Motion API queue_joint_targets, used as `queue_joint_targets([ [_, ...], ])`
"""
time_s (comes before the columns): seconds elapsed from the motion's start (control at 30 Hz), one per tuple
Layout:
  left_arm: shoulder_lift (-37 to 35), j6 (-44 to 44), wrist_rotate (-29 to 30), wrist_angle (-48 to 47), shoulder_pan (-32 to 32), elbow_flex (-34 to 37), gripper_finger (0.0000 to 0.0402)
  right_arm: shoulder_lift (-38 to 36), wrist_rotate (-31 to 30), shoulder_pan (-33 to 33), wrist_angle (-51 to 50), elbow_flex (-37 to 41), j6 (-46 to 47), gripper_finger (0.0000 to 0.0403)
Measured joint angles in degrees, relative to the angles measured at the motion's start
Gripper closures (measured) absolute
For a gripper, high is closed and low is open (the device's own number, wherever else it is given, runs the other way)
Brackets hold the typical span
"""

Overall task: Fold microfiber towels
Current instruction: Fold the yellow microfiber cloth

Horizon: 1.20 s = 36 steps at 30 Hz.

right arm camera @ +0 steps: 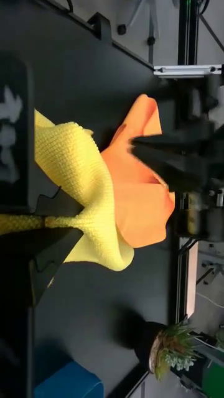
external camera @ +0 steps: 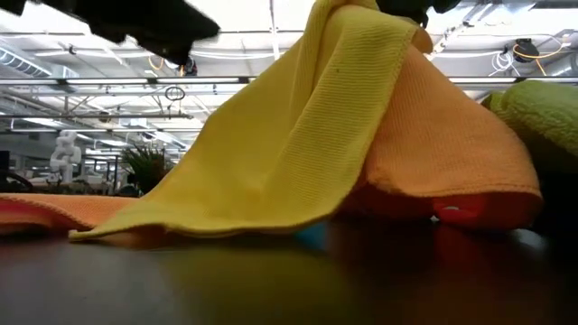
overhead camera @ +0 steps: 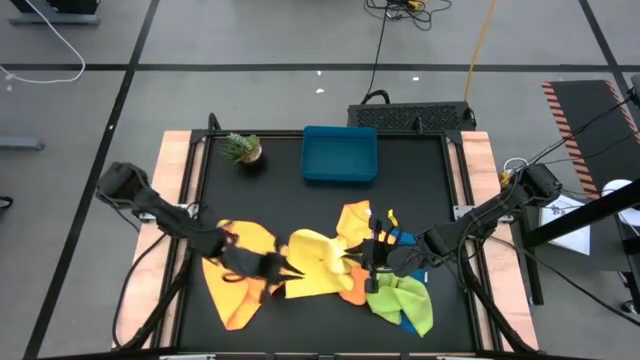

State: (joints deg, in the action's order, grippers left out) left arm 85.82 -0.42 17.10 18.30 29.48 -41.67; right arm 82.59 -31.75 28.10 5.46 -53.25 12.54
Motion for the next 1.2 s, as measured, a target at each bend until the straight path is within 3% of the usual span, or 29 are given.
queue_joint_targets([
  [0.17, 3.4, -2.7, 4.4, -17.1, 1.0, -9.3, 0.0366, 0.0, 0.0, 0.1, -0.2, 0.0, 0.0, 0.0392],
  [0.27, 3.3, -9.9, 8.4, -21.4, 1.6, -11.6, 0.0366, 0.0, 0.2, 0.1, -0.2, 0.0, 0.0, 0.0392],
  [0.5, 2.2, -22.3, 9.2, -28.0, 6.3, -12.3, 0.0366, 0.0, 0.2, 0.1, -0.2, 0.0, 0.2, 0.0392],
  [0.67, 2.3, -36.1, 16.9, -35.6, 10.4, -10.0, 0.0366, 0.0, 0.2, 0.1, -0.4, 0.0, 0.1, 0.0392],
  [0.9, 2.3, -47.9, 16.4, -31.0, 10.4, -3.4, 0.0354, 0.0, 0.2, 0.1, 0.0, 0.0, -0.2, 0.0392],
  [1.2, 2.4, -52.7, 11.7, -17.8, 5.1, 4.4, 0.0233, 0.0, 0.3, 0.1, 0.7, 0.0, -1.2, 0.0392],
])
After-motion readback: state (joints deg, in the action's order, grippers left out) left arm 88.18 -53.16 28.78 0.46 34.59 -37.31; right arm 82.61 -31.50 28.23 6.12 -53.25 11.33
